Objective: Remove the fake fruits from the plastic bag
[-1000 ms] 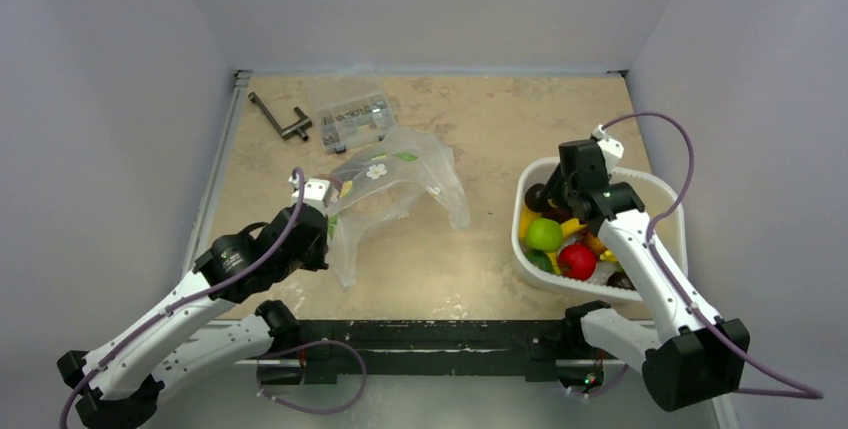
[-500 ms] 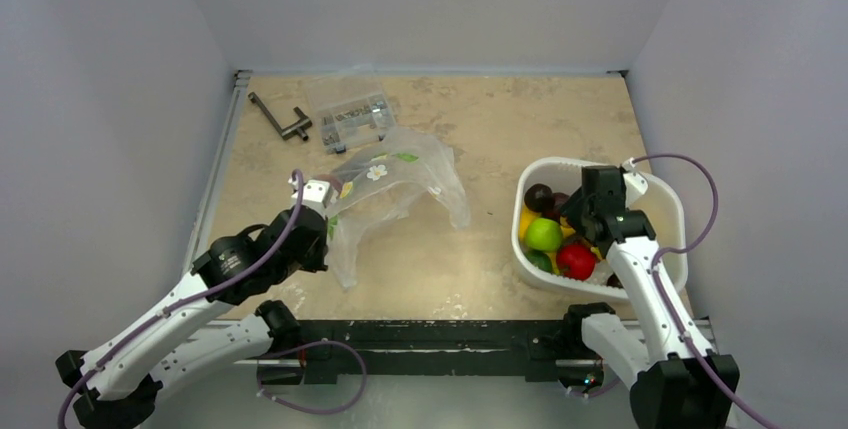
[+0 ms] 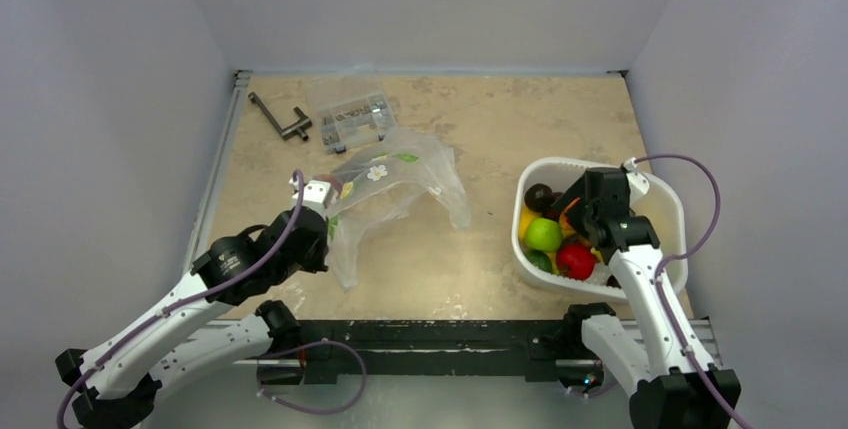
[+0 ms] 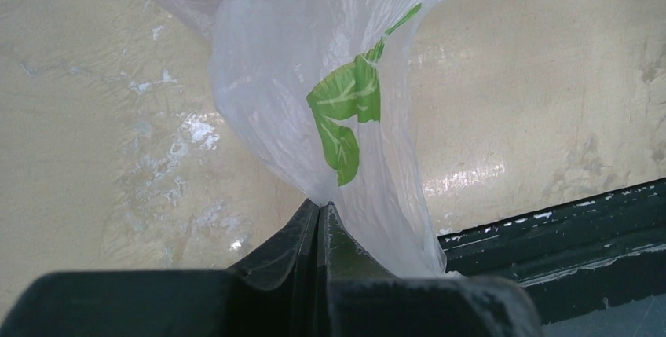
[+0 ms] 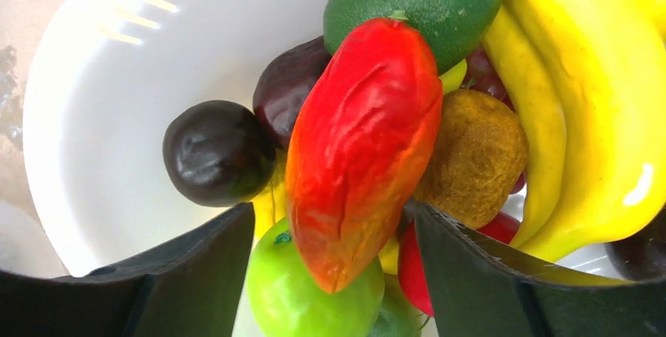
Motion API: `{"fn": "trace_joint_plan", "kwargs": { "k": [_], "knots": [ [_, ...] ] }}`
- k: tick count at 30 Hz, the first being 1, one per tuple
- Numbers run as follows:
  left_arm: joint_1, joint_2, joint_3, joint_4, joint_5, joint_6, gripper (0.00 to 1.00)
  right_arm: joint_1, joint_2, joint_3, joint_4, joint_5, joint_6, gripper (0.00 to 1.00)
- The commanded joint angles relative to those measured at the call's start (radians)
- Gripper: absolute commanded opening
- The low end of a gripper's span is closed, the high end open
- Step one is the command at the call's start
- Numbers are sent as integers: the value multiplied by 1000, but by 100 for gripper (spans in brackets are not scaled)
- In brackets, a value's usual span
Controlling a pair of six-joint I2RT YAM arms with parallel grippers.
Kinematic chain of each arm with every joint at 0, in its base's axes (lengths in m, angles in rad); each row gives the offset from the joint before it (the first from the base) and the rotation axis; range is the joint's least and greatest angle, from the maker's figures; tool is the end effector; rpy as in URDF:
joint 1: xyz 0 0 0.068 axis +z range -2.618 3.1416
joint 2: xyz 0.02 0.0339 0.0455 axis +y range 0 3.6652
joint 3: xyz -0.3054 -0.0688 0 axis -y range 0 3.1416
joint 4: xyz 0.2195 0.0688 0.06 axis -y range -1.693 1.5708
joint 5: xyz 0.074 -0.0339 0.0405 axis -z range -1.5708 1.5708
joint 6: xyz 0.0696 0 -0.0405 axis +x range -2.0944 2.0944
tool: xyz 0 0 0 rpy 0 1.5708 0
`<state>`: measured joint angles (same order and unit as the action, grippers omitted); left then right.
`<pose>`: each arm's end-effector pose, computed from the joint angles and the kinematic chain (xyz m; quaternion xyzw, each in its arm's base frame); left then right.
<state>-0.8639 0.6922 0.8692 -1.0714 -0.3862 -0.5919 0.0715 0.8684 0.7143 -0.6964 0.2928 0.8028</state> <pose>0.0700 -0.0416 0.2981 0.0624 0.9259 -0.0815 0.3635 0.1426 -0.0099 0.2665 0.3790 0.8462 0.0239 0.3737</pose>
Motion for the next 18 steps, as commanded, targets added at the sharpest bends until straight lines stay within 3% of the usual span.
{"fn": "trace_joint_plan", "kwargs": {
  "k": [1, 4, 11, 18],
  "knots": [
    [-7, -3, 23, 7, -23, -20, 0, -3, -45, 78, 1, 33, -66, 79],
    [-8, -1, 23, 7, -23, -21, 0, -3, -57, 115, 6, 15, -112, 83],
    [-10, 2, 22, 8, -23, -21, 0, 63, -50, 183, 50, -98, -185, 82],
    [-11, 10, 23, 4, -28, -23, 0, 507, 51, 271, 151, 15, -186, 83]
  ]
}}
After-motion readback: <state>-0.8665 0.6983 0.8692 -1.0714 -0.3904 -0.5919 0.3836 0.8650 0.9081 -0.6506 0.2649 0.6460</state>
